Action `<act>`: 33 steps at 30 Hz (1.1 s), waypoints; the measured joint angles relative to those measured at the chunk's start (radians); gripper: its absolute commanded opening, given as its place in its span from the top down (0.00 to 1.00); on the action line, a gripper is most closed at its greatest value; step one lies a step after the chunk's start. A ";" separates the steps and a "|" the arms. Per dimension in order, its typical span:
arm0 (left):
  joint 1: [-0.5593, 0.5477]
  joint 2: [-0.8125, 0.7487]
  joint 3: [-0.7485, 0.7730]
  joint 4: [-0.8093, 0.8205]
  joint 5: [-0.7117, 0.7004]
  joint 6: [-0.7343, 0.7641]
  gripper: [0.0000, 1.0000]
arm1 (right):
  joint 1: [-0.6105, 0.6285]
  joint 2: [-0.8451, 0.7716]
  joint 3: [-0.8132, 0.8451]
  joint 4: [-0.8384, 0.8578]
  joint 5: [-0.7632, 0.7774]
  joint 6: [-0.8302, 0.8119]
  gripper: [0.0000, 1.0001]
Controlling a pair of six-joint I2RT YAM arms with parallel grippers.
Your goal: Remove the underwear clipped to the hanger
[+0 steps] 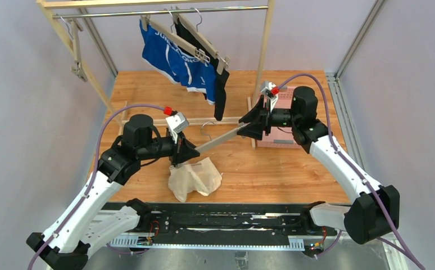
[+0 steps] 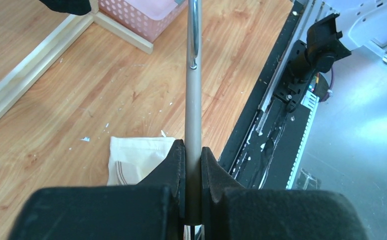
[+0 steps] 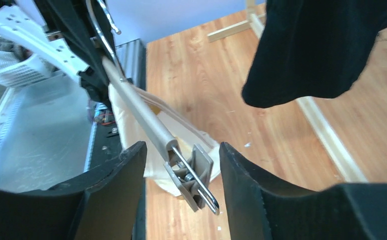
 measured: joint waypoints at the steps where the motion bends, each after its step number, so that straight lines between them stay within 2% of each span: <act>1: 0.000 0.001 0.000 0.000 -0.006 -0.002 1.00 | 0.000 -0.006 0.000 -0.001 0.024 0.005 0.33; 4: 0.000 0.001 0.001 0.011 -0.027 -0.008 1.00 | 0.000 -0.050 -0.012 0.010 0.112 0.030 0.31; 9: -0.005 0.008 0.027 0.049 -0.044 -0.030 1.00 | 0.009 -0.229 -0.096 0.088 0.275 0.111 0.31; 14: -0.014 0.022 0.061 0.091 -0.022 -0.085 1.00 | 0.046 -0.352 -0.172 0.186 0.462 0.182 0.42; 18: -0.014 0.042 0.071 0.103 -0.012 -0.125 1.00 | 0.080 -0.362 -0.211 0.240 0.589 0.219 0.43; 24: -0.014 0.041 0.071 0.135 -0.019 -0.191 1.00 | 0.131 -0.343 -0.279 0.347 0.684 0.251 0.38; 29: -0.007 0.022 0.086 0.284 -0.035 -0.237 1.00 | 0.173 -0.356 -0.330 0.375 0.693 0.270 0.28; 33: -0.007 -0.018 0.101 0.332 -0.041 -0.244 1.00 | 0.177 -0.410 -0.333 0.375 0.718 0.262 0.27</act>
